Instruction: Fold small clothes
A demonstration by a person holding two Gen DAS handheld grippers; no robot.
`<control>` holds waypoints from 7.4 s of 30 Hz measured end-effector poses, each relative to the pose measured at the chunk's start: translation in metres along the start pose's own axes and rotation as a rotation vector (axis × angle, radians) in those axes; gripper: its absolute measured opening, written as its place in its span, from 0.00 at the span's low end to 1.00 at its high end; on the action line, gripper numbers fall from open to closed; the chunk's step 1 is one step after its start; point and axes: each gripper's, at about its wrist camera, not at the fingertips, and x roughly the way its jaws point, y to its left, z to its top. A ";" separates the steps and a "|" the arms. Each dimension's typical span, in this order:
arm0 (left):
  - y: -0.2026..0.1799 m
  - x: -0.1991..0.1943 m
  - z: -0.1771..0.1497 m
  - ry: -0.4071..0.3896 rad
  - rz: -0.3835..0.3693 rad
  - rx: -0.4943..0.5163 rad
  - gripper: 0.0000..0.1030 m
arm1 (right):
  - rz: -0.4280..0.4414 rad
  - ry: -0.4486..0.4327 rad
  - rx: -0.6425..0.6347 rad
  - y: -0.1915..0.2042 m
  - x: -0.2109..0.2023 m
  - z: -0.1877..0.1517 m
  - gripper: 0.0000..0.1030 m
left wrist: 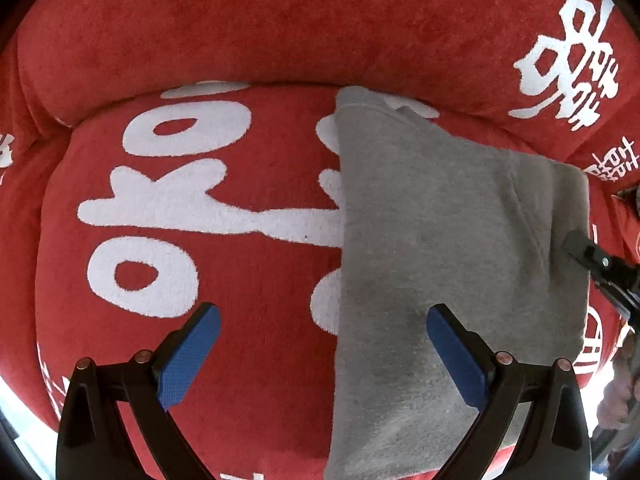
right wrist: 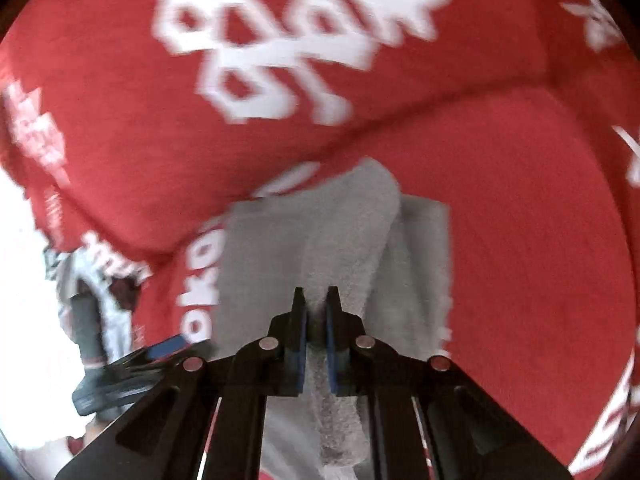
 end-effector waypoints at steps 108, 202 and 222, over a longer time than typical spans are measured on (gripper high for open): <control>0.178 -0.074 -0.088 -0.060 -0.175 -0.003 0.43 | -0.213 0.148 -0.055 0.147 0.029 -0.152 0.10; 0.128 -0.223 -0.141 -0.011 0.112 0.049 0.95 | -0.565 0.173 -0.116 0.268 -0.062 -0.187 0.83; 0.131 -0.221 -0.142 -0.007 0.119 0.032 0.95 | -0.567 0.181 -0.107 0.266 -0.060 -0.187 0.83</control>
